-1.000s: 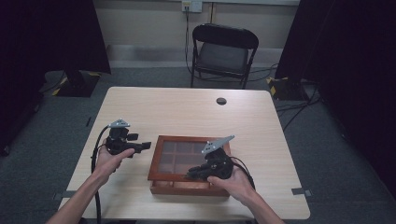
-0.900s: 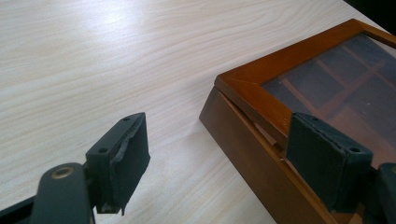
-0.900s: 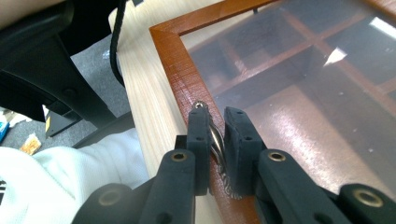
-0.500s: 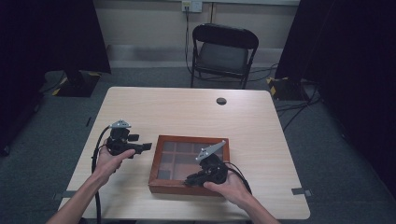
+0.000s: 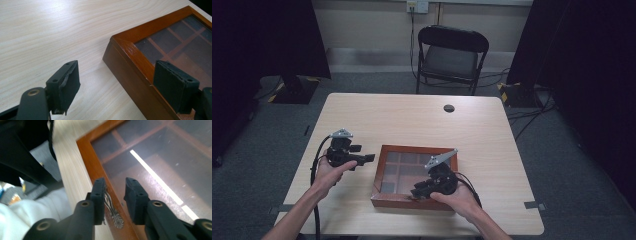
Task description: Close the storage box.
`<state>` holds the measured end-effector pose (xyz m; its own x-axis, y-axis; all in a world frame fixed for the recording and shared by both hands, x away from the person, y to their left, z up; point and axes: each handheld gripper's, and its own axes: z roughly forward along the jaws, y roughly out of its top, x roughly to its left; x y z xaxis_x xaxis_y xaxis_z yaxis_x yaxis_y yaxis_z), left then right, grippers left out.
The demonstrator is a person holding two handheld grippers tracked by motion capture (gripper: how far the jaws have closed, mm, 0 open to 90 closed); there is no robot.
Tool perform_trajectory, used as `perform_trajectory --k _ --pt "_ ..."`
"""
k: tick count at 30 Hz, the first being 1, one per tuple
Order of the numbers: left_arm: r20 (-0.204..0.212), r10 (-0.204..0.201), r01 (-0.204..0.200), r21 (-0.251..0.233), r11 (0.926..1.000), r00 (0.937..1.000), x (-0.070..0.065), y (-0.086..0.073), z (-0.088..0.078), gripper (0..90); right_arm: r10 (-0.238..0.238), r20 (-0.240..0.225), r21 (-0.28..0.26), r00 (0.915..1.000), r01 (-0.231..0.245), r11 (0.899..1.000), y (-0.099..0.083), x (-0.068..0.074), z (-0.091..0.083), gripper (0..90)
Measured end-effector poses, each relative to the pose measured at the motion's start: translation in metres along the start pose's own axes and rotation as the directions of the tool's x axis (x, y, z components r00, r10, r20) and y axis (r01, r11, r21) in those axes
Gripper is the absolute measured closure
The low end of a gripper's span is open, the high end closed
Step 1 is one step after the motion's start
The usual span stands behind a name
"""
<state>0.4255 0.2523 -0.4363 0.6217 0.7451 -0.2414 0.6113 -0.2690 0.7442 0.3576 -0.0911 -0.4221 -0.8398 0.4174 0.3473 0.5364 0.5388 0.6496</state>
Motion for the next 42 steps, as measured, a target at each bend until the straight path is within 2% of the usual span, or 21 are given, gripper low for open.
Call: perform_trajectory --k 5,8,11,12,14,15,18,21,23,24,26,27,28,31,32,34,36,38,39,41,42 --pt "-0.008 0.004 -0.003 0.010 0.9999 1.0000 0.000 -0.001 0.000 20.9 0.057 0.070 -0.081 0.9959 -0.052 0.995 0.002 -0.009 -0.019 51.8" --pt "-0.009 -0.002 0.002 0.017 0.9999 1.0000 0.001 -0.003 0.000 20.9 0.107 0.146 -0.132 0.9836 -0.087 0.987 0.000 -0.019 -0.032 46.6" --pt "-0.017 0.001 -0.001 0.039 0.9992 0.9999 0.001 -0.005 0.003 20.9 0.190 0.230 -0.164 0.9545 -0.155 0.974 -0.008 -0.033 -0.042 33.0" --pt "-0.017 0.006 -0.005 0.041 0.9991 0.9998 0.000 -0.005 0.003 20.9 0.190 0.230 -0.164 0.9545 -0.155 0.974 -0.008 -0.033 -0.042 33.0" --pt "-0.019 0.013 -0.012 0.048 0.9988 0.9997 0.000 -0.005 0.003 20.9 0.234 0.288 -0.185 0.9284 -0.186 0.965 -0.016 -0.040 -0.051 23.6" --pt "-0.024 0.016 -0.015 0.051 0.9986 0.9996 0.000 -0.006 0.003 20.9 0.234 0.288 -0.185 0.9284 -0.186 0.965 -0.016 -0.040 -0.051 23.6" --pt "-0.035 0.017 -0.014 0.076 0.9970 0.9993 0.000 -0.014 -0.001 20.9 0.284 0.378 -0.234 0.8810 -0.206 0.950 -0.030 -0.051 -0.070 18.9" --pt "-0.050 0.028 -0.023 0.106 0.9942 0.9984 0.004 -0.025 -0.007 20.9 0.312 0.397 -0.238 0.8631 -0.232 0.943 -0.041 -0.059 -0.078 17.4" --pt "-0.063 0.022 -0.014 0.126 0.9919 0.9977 0.009 -0.031 -0.009 20.9 0.341 0.419 -0.231 0.8416 -0.264 0.936 -0.052 -0.069 -0.083 15.2" --pt "-0.071 0.022 -0.012 0.136 0.9906 0.9973 0.013 -0.034 -0.009 20.9 0.378 0.436 -0.246 0.8167 -0.295 0.923 -0.061 -0.078 -0.088 14.9" --pt "-0.093 0.023 -0.008 0.156 0.9878 0.9954 0.019 -0.038 -0.009 20.9 0.398 0.460 -0.250 0.7936 -0.315 0.916 -0.069 -0.087 -0.091 14.9" --pt "-0.099 0.010 0.005 0.154 0.9881 0.9950 0.022 -0.040 -0.008 20.9 0.398 0.460 -0.250 0.7936 -0.315 0.916 -0.069 -0.087 -0.091 14.9" --pt "-0.111 0.008 0.009 0.157 0.9876 0.9938 0.025 -0.042 -0.007 20.8 0.397 0.479 -0.243 0.7828 -0.317 0.917 -0.073 -0.091 -0.091 14.9" --pt "-0.148 0.023 0.004 0.184 0.9829 0.9888 0.030 -0.044 -0.003 19.7 0.431 0.520 -0.217 0.7375 -0.374 0.902 -0.086 -0.105 -0.089 15.1" --pt "-0.184 0.026 0.013 0.204 0.9788 0.9825 0.032 -0.045 0.000 19.9 0.433 0.555 -0.208 0.7100 -0.385 0.899 -0.092 -0.110 -0.086 15.1" --pt "-0.184 0.026 0.015 0.216 0.9763 0.9826 0.033 -0.046 0.001 19.9 0.428 0.572 -0.198 0.7001 -0.388 0.900 -0.095 -0.112 -0.085 15.1" --pt "-0.192 0.030 0.012 0.213 0.9769 0.9809 0.033 -0.049 0.003 18.1 0.448 0.604 -0.179 0.6590 -0.436 0.882 -0.100 -0.119 -0.080 15.1" --pt "-0.209 0.032 0.012 0.204 0.9789 0.9773 0.034 -0.050 0.003 18.0 0.443 0.609 -0.171 0.6581 -0.437 0.883 -0.102 -0.120 -0.078 13.8" --pt "-0.225 0.041 0.006 0.203 0.9791 0.9736 0.033 -0.050 0.004 18.0 0.440 0.622 -0.174 0.6477 -0.434 0.884 -0.101 -0.120 -0.077 13.6" --pt "-0.274 0.084 -0.036 0.175 0.9838 0.9582 0.031 -0.054 0.010 16.4 0.440 0.630 -0.180 0.6404 -0.431 0.884 -0.101 -0.121 -0.074 10.3" --pt "-0.278 0.073 -0.029 0.161 0.9866 0.9577 0.030 -0.055 0.011 11.8 0.416 0.644 -0.182 0.6418 -0.400 0.898 -0.103 -0.121 -0.071 5.1"
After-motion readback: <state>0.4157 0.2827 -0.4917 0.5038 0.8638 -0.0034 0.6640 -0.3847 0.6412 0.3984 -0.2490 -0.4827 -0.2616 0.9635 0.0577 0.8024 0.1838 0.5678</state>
